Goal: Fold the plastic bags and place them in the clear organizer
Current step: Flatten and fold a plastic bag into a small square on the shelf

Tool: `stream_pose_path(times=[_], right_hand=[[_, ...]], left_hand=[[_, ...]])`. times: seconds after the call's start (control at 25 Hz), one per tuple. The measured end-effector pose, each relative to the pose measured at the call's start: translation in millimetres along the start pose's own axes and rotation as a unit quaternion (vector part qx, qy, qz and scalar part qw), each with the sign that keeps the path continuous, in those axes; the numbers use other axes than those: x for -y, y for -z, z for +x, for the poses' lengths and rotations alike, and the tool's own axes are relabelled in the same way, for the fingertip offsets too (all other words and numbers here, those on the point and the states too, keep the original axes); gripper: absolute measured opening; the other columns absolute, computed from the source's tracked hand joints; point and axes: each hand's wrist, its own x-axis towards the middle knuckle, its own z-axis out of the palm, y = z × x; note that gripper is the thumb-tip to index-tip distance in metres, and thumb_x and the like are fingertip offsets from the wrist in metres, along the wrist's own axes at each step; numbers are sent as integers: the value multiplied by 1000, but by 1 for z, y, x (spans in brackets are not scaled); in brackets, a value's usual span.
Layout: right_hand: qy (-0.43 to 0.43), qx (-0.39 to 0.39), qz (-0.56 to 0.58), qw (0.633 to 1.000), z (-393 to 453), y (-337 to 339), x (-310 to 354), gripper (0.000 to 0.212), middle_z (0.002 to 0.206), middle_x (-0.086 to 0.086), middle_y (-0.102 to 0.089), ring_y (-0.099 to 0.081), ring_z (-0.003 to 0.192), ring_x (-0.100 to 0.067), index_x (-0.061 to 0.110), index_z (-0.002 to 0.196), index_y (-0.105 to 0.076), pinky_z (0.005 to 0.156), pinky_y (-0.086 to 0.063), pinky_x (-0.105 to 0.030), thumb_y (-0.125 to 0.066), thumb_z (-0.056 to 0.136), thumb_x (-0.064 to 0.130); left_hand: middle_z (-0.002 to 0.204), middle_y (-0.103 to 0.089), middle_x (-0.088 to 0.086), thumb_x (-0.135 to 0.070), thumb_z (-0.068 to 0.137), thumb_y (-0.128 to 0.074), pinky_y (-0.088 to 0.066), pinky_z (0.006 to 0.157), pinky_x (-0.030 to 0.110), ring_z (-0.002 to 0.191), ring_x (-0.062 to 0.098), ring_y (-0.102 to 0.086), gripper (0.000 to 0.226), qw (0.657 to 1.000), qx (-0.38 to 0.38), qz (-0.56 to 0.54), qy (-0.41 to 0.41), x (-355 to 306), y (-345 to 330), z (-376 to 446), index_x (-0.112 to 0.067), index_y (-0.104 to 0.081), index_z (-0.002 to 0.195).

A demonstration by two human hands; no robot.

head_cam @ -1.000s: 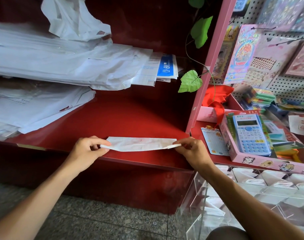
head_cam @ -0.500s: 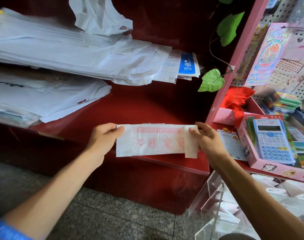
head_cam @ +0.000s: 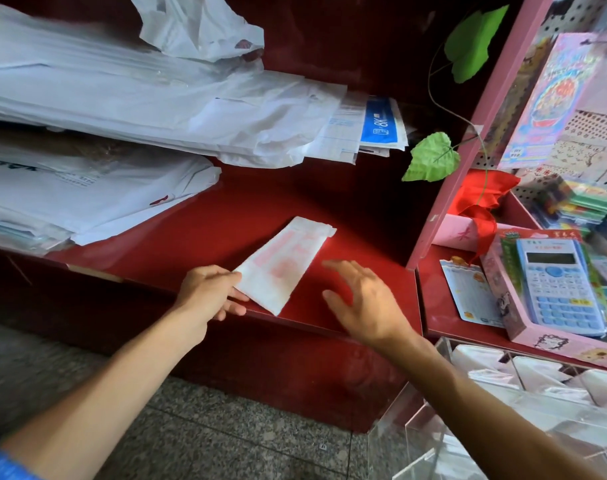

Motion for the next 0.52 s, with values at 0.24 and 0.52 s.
stream_pose_path(times=[0.24,0.52], right_hand=[[69,147,-87,983,-4,-16,12,60,150,8,-43,-41,131,-19,30,144,-42,103,-33,-38,-55,90,54],[105,104,-136,980,-15,-23,10,52,145,-2,-46,-45,124,-26,18,134,-51,100,-38,-40,-64,86,33]], left_hand=[[50,-57,-1,-53,88,-60,-38,50,28,50,21,-56,49,870,1,449,-203,-2,-8,-18,-13,-56,61],[126,-55,-19,-39,76,-76,-47,92,36,110,13,-52,52,738,139,498,-433,27,-5,-8,-28,-59,124]])
